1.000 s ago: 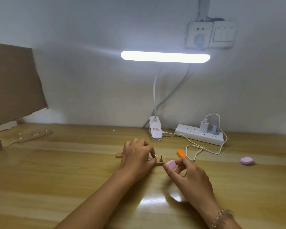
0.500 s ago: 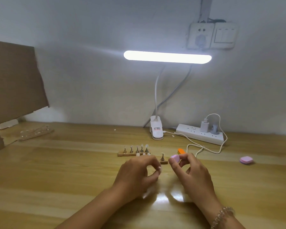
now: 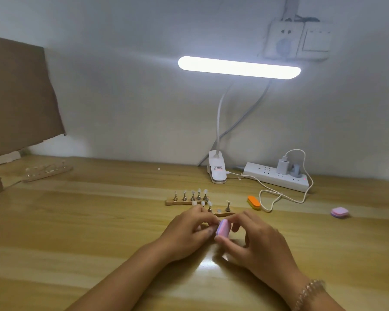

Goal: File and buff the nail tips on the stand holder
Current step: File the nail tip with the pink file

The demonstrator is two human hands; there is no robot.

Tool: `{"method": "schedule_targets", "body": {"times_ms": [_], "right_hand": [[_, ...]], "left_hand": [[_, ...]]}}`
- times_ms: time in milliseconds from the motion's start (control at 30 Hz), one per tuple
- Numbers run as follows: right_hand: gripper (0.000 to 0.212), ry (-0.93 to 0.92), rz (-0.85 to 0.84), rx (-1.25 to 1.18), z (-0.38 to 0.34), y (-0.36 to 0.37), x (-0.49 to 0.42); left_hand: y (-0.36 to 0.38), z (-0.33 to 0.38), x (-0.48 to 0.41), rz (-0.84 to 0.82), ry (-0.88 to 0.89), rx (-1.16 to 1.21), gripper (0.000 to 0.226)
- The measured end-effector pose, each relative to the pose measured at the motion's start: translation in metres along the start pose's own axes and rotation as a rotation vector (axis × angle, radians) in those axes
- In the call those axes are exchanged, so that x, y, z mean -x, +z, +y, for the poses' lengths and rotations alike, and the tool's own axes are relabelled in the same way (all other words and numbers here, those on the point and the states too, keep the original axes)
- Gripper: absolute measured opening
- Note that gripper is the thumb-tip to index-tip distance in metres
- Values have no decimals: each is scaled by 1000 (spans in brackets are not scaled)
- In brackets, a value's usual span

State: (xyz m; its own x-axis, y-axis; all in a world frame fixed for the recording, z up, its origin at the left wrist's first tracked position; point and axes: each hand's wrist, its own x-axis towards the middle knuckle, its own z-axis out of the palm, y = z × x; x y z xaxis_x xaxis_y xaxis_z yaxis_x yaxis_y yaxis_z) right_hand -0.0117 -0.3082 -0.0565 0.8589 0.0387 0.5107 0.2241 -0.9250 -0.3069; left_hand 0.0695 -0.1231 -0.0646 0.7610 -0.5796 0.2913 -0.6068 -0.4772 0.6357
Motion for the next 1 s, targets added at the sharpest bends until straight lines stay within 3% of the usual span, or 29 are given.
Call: {"method": "schedule_targets", "body": {"times_ms": [167,500,667,800,900,1000], "right_hand": [[35,96,9,-62,1,-1,-4],[39,10,-25,-77,-3,1,-3],[31,192,77,-201,7,0,-8],[40,49,-33,-115,-1,3,-3],[38,86,18,-83,0,1,-5],[38,-7,3,-36,-5,2,-2]], "left_hand": [[2,1,1,-20,-8,-60,15],[4,1,1,-16,18,-88,21],[7,-1,-1,50,27,59,9],[6,-2,-3,36,26,41,15],[6,-2,-2,32,16,50,16],[6,-3,-3,18,7,74,23]]}}
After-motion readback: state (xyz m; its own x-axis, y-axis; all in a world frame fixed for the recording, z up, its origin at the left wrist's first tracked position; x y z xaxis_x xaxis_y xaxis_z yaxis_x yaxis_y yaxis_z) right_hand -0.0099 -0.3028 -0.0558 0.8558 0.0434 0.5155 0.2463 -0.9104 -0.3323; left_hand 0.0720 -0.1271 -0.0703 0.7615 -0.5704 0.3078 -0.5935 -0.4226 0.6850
